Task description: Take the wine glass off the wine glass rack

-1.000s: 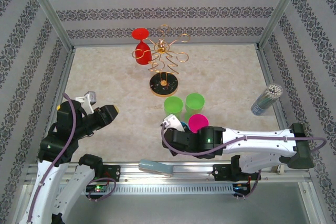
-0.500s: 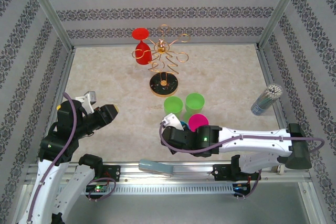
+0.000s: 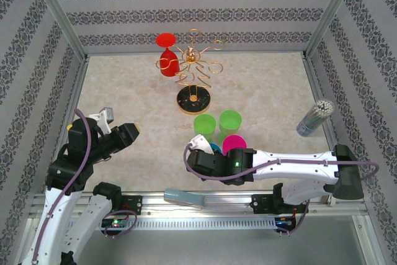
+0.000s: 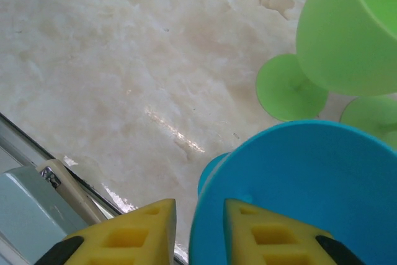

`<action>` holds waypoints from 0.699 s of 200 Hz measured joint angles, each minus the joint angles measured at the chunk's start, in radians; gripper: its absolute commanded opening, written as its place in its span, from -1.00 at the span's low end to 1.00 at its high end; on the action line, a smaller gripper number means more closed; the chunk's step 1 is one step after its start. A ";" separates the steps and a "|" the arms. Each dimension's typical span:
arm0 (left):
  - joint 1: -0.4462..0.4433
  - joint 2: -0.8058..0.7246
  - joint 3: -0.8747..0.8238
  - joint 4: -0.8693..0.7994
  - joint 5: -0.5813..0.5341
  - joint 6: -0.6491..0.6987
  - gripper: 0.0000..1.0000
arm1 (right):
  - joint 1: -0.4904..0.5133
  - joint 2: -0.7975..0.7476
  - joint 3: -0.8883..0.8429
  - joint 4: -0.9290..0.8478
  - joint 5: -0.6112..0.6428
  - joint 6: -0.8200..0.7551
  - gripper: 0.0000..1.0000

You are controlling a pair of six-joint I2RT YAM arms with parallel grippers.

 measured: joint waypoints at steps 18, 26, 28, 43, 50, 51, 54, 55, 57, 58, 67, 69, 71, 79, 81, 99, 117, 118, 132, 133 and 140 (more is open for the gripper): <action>0.000 0.000 0.000 0.000 -0.003 0.003 -0.21 | 0.000 -0.008 0.005 -0.004 0.003 0.002 -0.34; 0.000 0.000 0.000 0.000 -0.003 0.006 -0.21 | 0.000 -0.016 0.006 -0.008 0.006 0.000 -0.31; 0.000 0.000 0.000 0.000 -0.003 0.006 -0.22 | 0.000 -0.019 0.007 -0.010 0.008 0.000 -0.30; 0.000 0.000 0.000 0.000 -0.003 0.006 -0.21 | 0.000 -0.040 0.013 -0.018 0.018 0.000 -0.27; 0.000 0.000 0.000 0.000 -0.003 0.007 -0.21 | 0.000 -0.050 0.019 -0.025 0.023 0.000 -0.27; 0.000 0.000 0.000 0.000 -0.003 0.007 -0.21 | 0.000 -0.051 0.020 -0.025 0.024 0.000 -0.26; 0.000 0.000 0.000 0.000 -0.003 0.008 -0.21 | 0.000 -0.055 0.023 -0.027 0.026 -0.001 -0.25; 0.000 0.000 0.000 0.000 -0.003 0.009 -0.21 | 0.000 -0.056 0.025 -0.029 0.027 -0.001 -0.25; 0.000 0.000 0.000 0.000 -0.003 0.009 -0.21 | 0.000 -0.059 0.028 -0.031 0.030 -0.001 -0.25; 0.000 0.001 0.000 0.000 -0.003 0.009 -0.21 | 0.000 -0.060 0.029 -0.032 0.030 -0.001 -0.25; 0.000 0.003 0.000 0.000 -0.003 0.010 -0.21 | 0.000 -0.071 0.044 -0.042 0.038 -0.004 -0.21; 0.000 0.004 0.000 0.000 -0.003 0.010 -0.21 | 0.000 -0.074 0.048 -0.044 0.040 -0.005 -0.20; 0.000 0.006 0.000 0.000 -0.003 0.010 -0.21 | 0.000 -0.077 0.052 -0.046 0.042 -0.005 -0.19; 0.000 0.012 0.000 0.001 -0.003 0.013 -0.20 | 0.000 -0.090 0.068 -0.052 0.051 -0.011 -0.16; 0.000 0.014 0.000 0.000 -0.002 0.013 -0.20 | 0.000 -0.093 0.071 -0.053 0.053 -0.016 -0.15; 0.000 0.051 0.014 0.000 -0.002 0.017 -0.17 | -0.010 -0.140 0.096 -0.055 0.069 -0.031 -0.11; 0.000 0.118 0.068 0.004 0.009 0.027 -0.16 | -0.043 -0.189 0.115 -0.055 0.074 -0.039 -0.13; 0.000 0.124 0.072 0.004 0.009 0.029 -0.16 | -0.048 -0.193 0.117 -0.055 0.074 -0.039 -0.13; 0.000 0.187 0.133 0.008 0.017 0.042 -0.13 | -0.094 -0.226 0.127 -0.048 0.071 -0.047 -0.13; 0.000 0.194 0.139 0.008 0.017 0.043 -0.13 | -0.099 -0.229 0.127 -0.047 0.071 -0.046 -0.13; 0.000 0.228 0.172 0.012 0.020 0.050 -0.09 | -0.119 -0.243 0.130 -0.043 0.070 -0.050 -0.13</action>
